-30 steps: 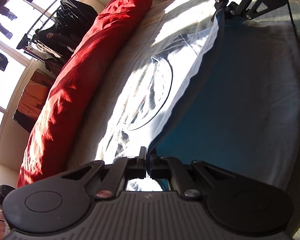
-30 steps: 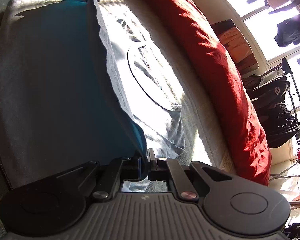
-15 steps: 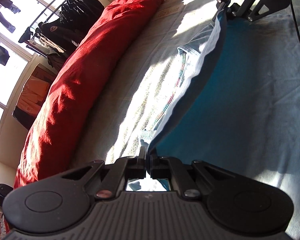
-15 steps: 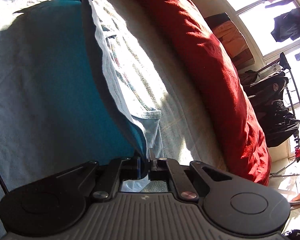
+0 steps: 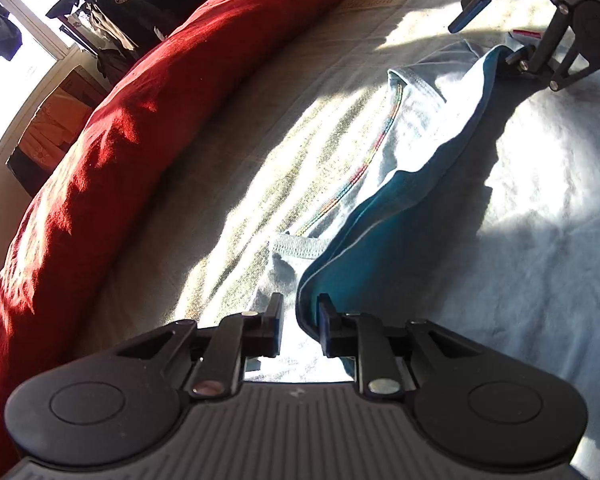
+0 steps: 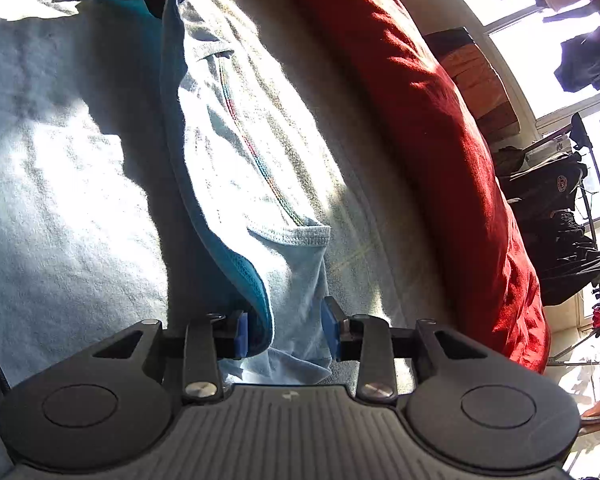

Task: Fold clothes
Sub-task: 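Open both grippers and release the hem onto the shirt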

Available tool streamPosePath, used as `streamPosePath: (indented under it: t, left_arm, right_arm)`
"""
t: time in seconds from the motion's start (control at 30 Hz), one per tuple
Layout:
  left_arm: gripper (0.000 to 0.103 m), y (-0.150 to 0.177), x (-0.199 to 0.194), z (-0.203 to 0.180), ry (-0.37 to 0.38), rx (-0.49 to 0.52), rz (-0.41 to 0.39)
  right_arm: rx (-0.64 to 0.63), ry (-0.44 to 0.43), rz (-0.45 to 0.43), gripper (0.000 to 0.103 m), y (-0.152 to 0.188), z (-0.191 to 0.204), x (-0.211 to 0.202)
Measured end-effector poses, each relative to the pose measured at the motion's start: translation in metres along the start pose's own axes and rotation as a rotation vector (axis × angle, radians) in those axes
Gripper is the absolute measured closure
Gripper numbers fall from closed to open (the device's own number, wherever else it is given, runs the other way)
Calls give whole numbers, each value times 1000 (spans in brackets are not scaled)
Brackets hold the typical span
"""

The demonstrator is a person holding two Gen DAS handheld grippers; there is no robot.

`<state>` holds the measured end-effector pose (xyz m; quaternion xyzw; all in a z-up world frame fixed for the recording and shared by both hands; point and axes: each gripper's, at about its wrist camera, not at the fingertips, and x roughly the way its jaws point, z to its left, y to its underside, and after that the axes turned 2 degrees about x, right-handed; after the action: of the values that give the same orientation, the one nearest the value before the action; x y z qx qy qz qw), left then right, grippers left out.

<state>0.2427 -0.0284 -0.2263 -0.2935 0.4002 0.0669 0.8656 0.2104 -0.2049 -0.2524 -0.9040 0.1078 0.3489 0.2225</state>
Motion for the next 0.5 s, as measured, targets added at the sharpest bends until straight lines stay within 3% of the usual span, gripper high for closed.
streamPosePath:
  t: [0.1, 0.37, 0.5]
  left_arm:
    - [77, 1, 0, 17, 47, -109, 18]
    - [74, -1, 23, 71, 43, -384, 65]
    - [76, -1, 19, 78, 43, -414, 57]
  right_arm:
    - [27, -30, 5, 53, 2, -8, -4]
    - [265, -129, 10, 44, 0, -58, 13]
    - [337, -151, -13, 39, -1, -78, 11]
